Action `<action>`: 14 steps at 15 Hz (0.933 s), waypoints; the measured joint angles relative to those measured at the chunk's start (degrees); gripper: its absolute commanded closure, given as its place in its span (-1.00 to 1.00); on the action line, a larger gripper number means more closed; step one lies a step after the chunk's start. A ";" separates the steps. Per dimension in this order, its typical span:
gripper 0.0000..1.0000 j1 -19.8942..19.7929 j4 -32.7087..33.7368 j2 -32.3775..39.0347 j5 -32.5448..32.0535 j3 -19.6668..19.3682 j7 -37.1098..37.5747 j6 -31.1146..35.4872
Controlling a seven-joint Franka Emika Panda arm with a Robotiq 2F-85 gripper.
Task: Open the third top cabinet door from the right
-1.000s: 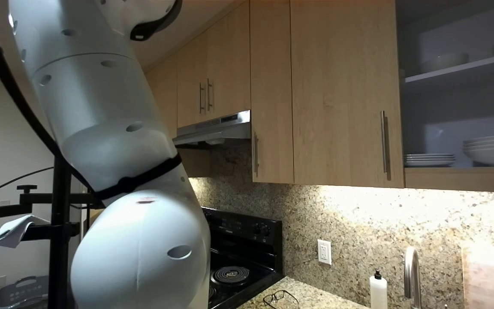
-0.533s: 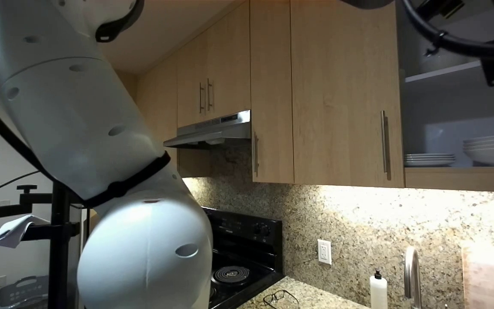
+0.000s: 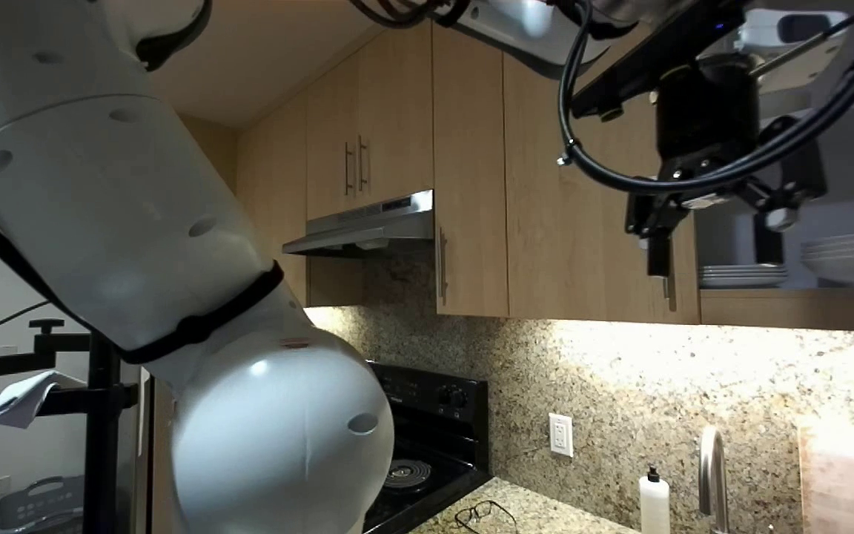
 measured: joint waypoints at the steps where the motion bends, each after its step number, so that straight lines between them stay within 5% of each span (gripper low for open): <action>1: -1.00 1.21 0.01 0.07 0.01 1.12 0.00 -1.76; 7: -1.00 6.99 2.28 -0.09 -0.51 5.82 -2.72 -1.81; 14: -1.00 10.85 4.41 -2.20 -0.53 6.13 -10.39 4.22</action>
